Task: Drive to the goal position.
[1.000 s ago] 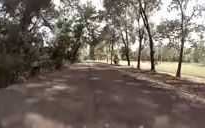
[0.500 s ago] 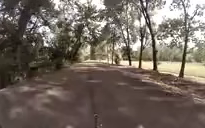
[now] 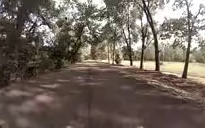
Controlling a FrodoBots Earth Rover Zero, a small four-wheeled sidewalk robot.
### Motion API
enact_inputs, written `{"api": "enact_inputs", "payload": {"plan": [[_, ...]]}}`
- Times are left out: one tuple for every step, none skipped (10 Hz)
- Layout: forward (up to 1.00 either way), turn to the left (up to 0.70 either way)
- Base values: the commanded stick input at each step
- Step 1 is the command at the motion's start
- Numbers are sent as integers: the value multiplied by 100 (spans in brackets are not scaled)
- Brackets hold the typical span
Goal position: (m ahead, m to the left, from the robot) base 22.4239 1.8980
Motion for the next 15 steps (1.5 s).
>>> {"api": "enact_inputs", "payload": {"plan": [[70,0],[70,0],[70,0],[70,0],[70,0],[70,0],[70,0],[70,0],[70,0],[70,0],[70,0],[70,0],[70,0],[70,0],[70,0]]}}
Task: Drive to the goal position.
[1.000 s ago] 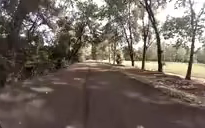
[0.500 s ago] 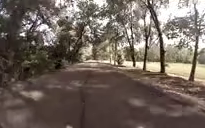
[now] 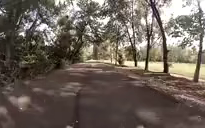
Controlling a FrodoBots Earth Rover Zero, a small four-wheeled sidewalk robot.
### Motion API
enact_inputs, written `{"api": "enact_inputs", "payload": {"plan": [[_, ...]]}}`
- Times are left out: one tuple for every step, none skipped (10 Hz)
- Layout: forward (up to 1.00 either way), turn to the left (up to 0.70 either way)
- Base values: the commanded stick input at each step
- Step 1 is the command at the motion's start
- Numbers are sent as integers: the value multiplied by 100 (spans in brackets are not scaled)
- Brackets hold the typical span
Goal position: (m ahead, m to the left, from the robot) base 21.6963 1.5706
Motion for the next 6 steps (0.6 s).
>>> {"api": "enact_inputs", "payload": {"plan": [[70,0],[70,0],[70,0],[70,0],[70,0],[70,0]]}}
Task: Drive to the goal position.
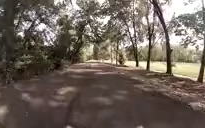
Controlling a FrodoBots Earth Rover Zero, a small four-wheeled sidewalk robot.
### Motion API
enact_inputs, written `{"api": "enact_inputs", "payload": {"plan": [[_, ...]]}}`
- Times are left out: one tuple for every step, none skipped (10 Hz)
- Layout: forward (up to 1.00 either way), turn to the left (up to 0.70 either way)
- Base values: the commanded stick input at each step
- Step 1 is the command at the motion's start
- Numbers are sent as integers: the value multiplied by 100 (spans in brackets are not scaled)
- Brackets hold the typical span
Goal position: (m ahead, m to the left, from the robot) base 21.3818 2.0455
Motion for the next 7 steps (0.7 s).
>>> {"api": "enact_inputs", "payload": {"plan": [[70,0],[70,0],[70,0],[70,0],[70,0],[70,0],[70,0]]}}
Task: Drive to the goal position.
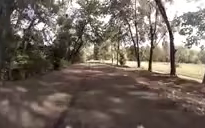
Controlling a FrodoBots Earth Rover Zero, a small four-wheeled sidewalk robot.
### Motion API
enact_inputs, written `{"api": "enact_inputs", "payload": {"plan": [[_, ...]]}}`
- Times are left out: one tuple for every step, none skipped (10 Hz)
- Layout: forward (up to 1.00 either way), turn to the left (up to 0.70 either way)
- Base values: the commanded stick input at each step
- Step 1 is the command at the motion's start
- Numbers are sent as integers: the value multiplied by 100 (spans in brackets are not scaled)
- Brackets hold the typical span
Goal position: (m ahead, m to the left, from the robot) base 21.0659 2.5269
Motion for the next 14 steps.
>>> {"api": "enact_inputs", "payload": {"plan": [[70,0],[70,0],[70,0],[70,0],[70,0],[70,0],[70,0],[70,0],[70,0],[70,0],[70,0],[70,0],[70,0],[70,0]]}}
